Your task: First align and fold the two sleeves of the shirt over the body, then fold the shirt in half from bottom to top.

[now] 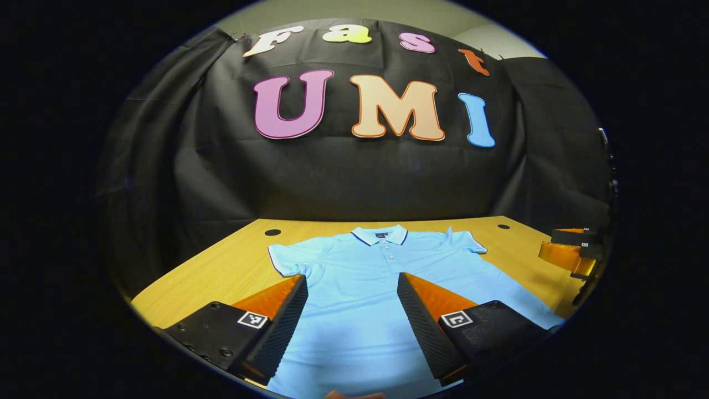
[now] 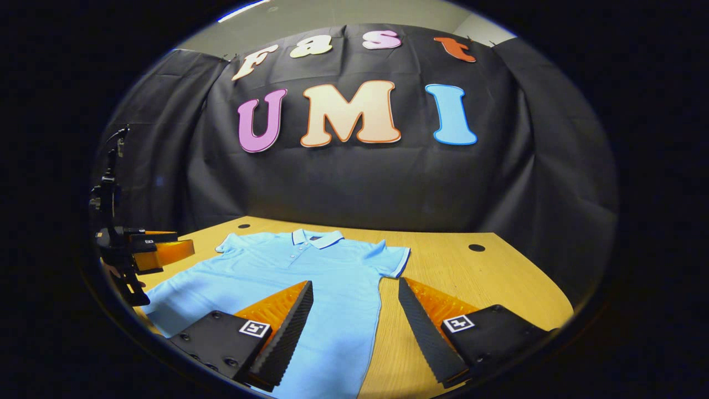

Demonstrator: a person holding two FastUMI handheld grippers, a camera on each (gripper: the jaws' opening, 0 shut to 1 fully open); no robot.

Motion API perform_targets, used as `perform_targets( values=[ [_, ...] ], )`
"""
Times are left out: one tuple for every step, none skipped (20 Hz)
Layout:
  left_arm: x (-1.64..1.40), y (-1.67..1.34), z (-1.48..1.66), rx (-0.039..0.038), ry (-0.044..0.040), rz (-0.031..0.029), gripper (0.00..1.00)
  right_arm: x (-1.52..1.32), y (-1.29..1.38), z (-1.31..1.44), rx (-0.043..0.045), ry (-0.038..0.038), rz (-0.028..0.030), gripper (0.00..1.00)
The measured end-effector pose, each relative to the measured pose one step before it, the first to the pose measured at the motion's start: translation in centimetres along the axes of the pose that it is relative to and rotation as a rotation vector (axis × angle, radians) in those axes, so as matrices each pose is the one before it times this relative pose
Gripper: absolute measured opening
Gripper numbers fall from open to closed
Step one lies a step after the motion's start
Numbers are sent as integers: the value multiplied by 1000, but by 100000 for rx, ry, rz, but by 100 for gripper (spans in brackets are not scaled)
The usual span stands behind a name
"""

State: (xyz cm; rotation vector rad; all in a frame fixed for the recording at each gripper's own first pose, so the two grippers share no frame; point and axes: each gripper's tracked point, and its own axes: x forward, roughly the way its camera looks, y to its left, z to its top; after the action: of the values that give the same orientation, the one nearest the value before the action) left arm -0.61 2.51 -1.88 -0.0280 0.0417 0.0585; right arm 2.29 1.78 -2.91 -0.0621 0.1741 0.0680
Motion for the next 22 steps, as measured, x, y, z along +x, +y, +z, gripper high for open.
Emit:
perform_targets(
  values=[
    [25,46,-219,-282,46,-189,97,556,116,164,7,1360,1261,97],
    [37,-8,-63,-280,121,-256,97,487,3,-7,1220,1693,1164,97],
    [-3,77,-147,-82,435,-199,97,610,183,103,2206,1682,1866,97],
    [-28,86,-38,-21,294,-42,97,853,1,-159,2850,2209,1312,97],
    [-121,108,-58,-6,-75,136,97,780,-157,95,2291,1472,474,97],
    [-92,179,23,97,-80,273,97,966,-375,253,2167,1232,-452,97],
    [-99,267,-97,126,-128,288,97,973,-356,371,1384,691,-504,97],
    [-119,180,143,198,-254,261,97,966,-420,388,1791,515,-806,97],
    [-152,218,111,480,-290,325,97,1230,-294,426,442,1048,-670,97],
    [-41,254,-56,305,-206,375,97,921,-489,403,-739,85,-922,97],
    [-89,275,59,441,-94,533,97,1129,-718,360,-1242,975,-2101,93],
    [-100,223,-28,274,-124,372,97,1199,-480,342,-372,1026,-1313,97],
    [-121,201,2,36,59,631,97,1228,-205,499,1233,729,215,97],
    [-108,131,-29,-37,28,352,97,1223,57,42,1930,1356,1329,97],
    [-90,-6,76,-180,-290,-372,97,1222,-225,71,2019,1849,16,97],
    [-227,-160,14,-264,-205,-572,97,1265,-479,185,724,1453,-917,97],
    [-122,19,69,-263,-318,-370,97,1232,-697,130,-592,1304,-1682,93],
    [-85,78,-125,-284,-152,-188,97,1157,-549,125,-1263,1391,-1753,93],
    [11,116,-37,-345,118,9,97,1195,-739,129,-1982,1498,-2681,93],
    [-97,93,-142,-466,260,151,97,1230,-806,-330,-1302,1777,-2945,97],
    [-49,189,-63,-438,363,508,97,1219,-448,-26,-73,1836,-1671,93],
    [-37,223,-248,-407,175,415,97,1232,-112,-39,-220,1548,-460,97]
  ],
)
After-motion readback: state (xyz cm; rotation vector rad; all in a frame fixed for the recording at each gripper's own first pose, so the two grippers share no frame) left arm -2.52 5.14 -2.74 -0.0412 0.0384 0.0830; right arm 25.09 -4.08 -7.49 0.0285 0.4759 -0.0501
